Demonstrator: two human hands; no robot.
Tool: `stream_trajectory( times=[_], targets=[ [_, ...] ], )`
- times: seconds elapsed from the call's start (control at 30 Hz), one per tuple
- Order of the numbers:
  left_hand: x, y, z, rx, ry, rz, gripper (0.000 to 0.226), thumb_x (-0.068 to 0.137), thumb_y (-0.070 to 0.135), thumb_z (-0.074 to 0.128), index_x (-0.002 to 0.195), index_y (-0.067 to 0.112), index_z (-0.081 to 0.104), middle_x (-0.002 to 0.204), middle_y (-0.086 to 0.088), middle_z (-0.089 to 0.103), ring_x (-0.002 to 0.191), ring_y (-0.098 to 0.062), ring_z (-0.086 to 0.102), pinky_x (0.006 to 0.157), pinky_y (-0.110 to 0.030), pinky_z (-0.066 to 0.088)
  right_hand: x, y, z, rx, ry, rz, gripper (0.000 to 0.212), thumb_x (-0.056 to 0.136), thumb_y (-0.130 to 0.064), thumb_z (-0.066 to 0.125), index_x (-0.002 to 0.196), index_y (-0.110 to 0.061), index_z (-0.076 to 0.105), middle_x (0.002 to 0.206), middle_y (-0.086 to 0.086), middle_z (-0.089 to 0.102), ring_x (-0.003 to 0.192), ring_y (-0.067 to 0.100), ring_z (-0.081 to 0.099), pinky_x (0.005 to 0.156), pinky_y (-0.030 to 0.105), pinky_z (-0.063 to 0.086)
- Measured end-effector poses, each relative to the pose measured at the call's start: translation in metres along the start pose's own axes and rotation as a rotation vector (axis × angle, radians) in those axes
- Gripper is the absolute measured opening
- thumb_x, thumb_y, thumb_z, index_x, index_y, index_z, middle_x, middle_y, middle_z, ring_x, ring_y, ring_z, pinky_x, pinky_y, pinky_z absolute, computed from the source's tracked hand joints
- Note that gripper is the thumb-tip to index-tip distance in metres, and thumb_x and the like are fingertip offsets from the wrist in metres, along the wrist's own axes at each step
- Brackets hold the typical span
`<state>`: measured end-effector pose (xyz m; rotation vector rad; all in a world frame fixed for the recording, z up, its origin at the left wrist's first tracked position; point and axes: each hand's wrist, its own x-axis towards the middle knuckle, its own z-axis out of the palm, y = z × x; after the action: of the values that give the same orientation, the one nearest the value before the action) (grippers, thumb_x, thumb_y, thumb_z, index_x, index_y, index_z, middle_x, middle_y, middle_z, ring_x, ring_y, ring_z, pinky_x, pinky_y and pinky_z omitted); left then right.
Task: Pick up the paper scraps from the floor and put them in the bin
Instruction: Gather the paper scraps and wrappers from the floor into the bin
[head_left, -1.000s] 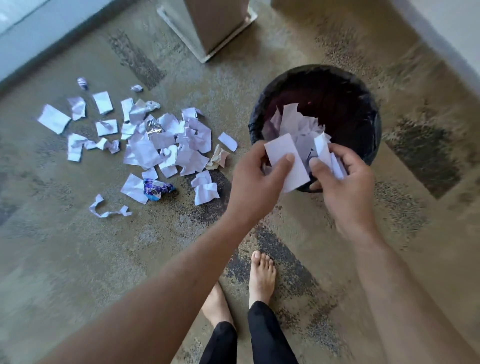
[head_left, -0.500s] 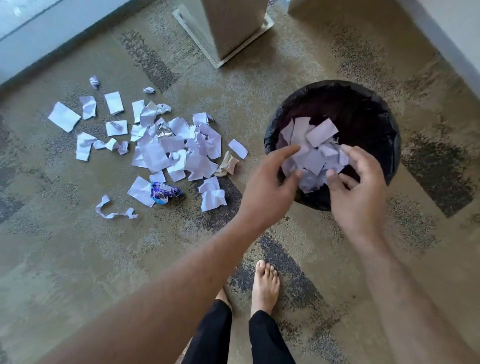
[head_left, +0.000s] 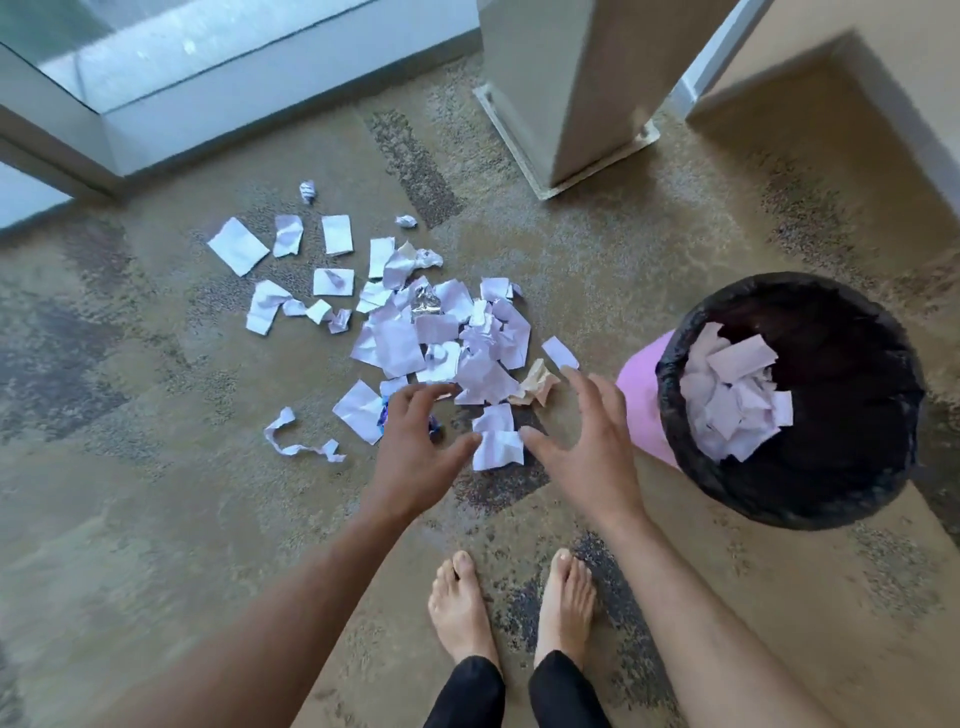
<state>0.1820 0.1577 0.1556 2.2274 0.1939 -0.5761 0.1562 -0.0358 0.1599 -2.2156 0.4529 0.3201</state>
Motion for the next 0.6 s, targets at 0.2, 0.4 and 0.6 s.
stream_trajectory(
  times=[0.2,0.4,0.6],
  targets=[
    [0.081,-0.081,-0.016,0.148,0.008,-0.089,0.096,0.065,0.048,0.086,0.146,0.037,0.036,0.155,-0.011,0.017,0.143,-0.032,0.027,0.113,-0.047,0.033,0.063,0.020,0.066,-0.187,-0.210,0.097,0.102,0.071,-0.052,0.079,0.150,-0.041,0.015,0.160,0.003,0.001,0.143,0.033,0.018,0.106,0.044,0.035],
    [0.177,-0.138,0.007,0.247,0.084,-0.131,0.116,0.057,0.064,0.084,0.151,0.044,0.017,0.163,-0.008,-0.001,0.151,-0.031,0.000,0.118,-0.056,0.020,0.143,0.039,0.126,-0.388,-0.286,0.033,0.119,0.066,-0.059,0.080,0.150,-0.048,-0.004,0.160,0.002,-0.019,0.146,0.035,0.011,0.104,0.052,0.035],
    [0.241,-0.163,0.027,0.252,0.149,-0.146,0.126,0.048,0.079,0.076,0.150,0.046,0.011,0.164,-0.007,-0.002,0.151,-0.032,0.002,0.115,-0.060,0.023,0.194,0.049,0.173,-0.564,-0.331,-0.088,0.120,0.063,-0.064,0.079,0.147,-0.055,-0.006,0.159,0.002,-0.025,0.141,0.039,0.017,0.096,0.052,0.042]
  ],
)
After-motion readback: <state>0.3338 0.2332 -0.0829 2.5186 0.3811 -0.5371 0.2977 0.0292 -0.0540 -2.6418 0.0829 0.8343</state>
